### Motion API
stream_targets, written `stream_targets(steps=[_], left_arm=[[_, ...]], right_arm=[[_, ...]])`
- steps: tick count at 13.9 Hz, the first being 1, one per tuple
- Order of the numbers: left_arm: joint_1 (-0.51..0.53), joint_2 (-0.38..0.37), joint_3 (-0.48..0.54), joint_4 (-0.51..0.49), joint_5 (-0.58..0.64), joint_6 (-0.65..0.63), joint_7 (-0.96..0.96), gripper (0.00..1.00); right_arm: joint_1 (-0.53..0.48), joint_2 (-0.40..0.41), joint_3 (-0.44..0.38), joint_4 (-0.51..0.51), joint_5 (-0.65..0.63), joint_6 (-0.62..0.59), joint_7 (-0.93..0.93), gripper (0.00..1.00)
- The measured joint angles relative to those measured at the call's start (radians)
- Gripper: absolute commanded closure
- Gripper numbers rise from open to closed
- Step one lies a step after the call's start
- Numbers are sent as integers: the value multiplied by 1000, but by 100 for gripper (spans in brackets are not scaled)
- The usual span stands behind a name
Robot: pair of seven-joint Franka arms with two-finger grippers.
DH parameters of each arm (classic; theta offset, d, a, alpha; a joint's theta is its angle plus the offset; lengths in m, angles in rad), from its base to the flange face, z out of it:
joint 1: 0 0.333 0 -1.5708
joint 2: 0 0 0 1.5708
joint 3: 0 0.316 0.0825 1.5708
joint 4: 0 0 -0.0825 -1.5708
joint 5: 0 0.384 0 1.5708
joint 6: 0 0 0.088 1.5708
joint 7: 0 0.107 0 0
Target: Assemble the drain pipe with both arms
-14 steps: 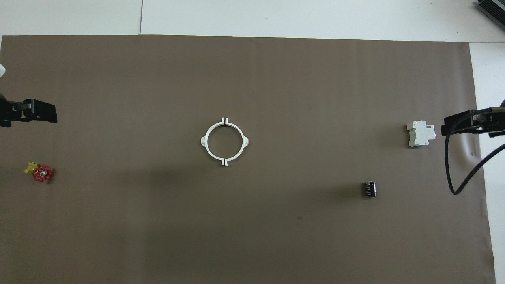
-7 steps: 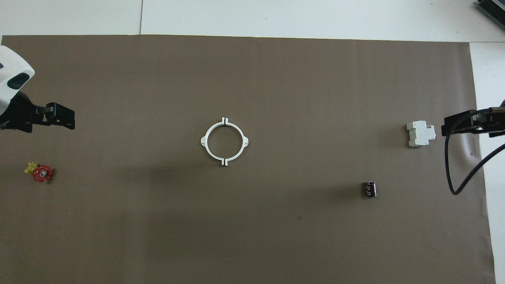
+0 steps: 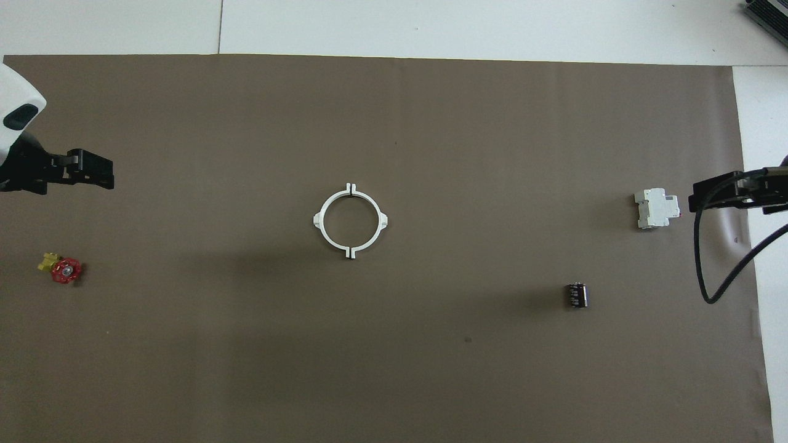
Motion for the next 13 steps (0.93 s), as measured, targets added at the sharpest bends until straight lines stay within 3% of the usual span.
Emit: stream_targets(steps=[6,13], left_arm=[[0,-4,-2,93,-1,-125,0,0],[-1,-4,-9,92,-2,-120,4,0]], right_arm=[[0,0,0,0,0,0,0,0],[0,0,0,0,0,0,0,0]])
